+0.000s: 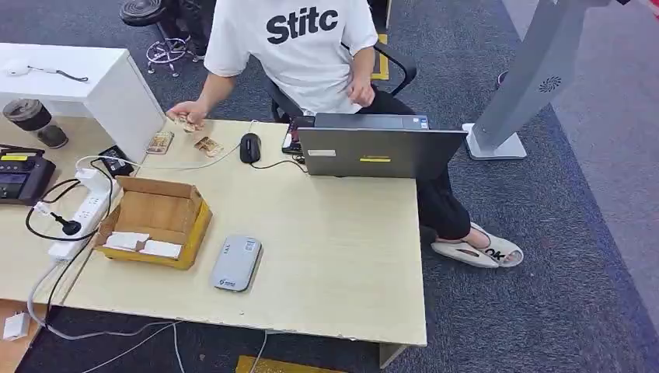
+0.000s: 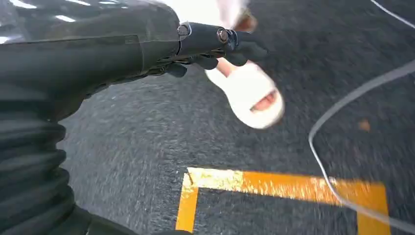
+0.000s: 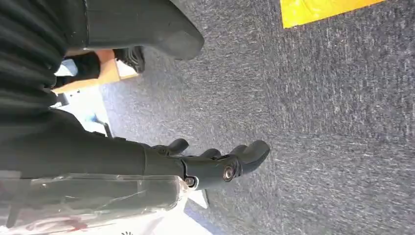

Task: Pass the card to the sensor for recognition and then transmit it.

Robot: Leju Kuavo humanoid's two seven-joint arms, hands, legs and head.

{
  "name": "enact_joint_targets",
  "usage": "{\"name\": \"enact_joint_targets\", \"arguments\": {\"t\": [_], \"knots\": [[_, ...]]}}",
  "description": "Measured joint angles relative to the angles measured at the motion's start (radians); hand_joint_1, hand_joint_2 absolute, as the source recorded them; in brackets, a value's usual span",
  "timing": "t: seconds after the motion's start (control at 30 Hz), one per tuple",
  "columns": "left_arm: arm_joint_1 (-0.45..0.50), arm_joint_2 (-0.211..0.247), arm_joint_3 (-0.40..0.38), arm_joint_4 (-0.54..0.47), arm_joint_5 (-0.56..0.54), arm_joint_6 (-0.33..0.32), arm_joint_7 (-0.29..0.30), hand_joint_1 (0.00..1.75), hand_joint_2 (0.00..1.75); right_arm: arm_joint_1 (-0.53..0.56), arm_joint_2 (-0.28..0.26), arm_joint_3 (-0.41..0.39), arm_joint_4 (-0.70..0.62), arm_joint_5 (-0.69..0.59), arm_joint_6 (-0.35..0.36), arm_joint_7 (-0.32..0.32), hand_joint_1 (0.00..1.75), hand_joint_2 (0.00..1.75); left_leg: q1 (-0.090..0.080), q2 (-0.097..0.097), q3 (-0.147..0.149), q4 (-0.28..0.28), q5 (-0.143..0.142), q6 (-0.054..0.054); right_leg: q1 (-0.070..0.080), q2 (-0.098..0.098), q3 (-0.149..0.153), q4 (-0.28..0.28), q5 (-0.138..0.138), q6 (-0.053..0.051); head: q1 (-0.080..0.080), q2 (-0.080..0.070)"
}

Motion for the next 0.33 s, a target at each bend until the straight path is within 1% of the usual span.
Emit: {"name": "enact_joint_targets", "arguments": {"t": [0.1, 0.17, 0.27, 0.33], "knots": [[0.007, 0.015, -0.032, 0.016, -0.024, -0.044, 0.010, 0.00, 1.75, -0.001, 0.000, 0.011, 0.002, 0.002, -0.005, 0.003, 0.00, 1.75, 0.000, 0.000, 0.000, 0.000, 0.000, 0.000, 0.000, 0.000, 0.000, 0.000, 0.000, 0.000, 0.000, 0.000], [0.011, 0.022, -0.048, 0.022, -0.035, -0.064, 0.031, 0.00, 1.75, -0.002, 0.000, 0.017, 0.002, 0.002, -0.006, 0.010, 0.00, 1.75, 0.000, 0.000, 0.000, 0.000, 0.000, 0.000, 0.000, 0.000, 0.000, 0.000, 0.000, 0.000, 0.000, 0.000], [0.016, 0.030, -0.064, 0.031, -0.056, -0.129, 0.101, 0.00, 1.75, -0.003, 0.000, 0.025, 0.003, 0.010, -0.006, 0.022, 0.00, 1.75, 0.000, 0.000, 0.000, 0.000, 0.000, 0.000, 0.000, 0.000, 0.000, 0.000, 0.000, 0.000, 0.000, 0.000], [0.020, 0.034, -0.076, 0.033, -0.083, -0.160, 0.147, 0.00, 1.75, -0.004, 0.000, 0.035, 0.003, 0.020, -0.006, 0.035, 0.00, 1.75, 0.000, 0.000, 0.000, 0.000, 0.000, 0.000, 0.000, 0.000, 0.000, 0.000, 0.000, 0.000, 0.000, 0.000]]}}
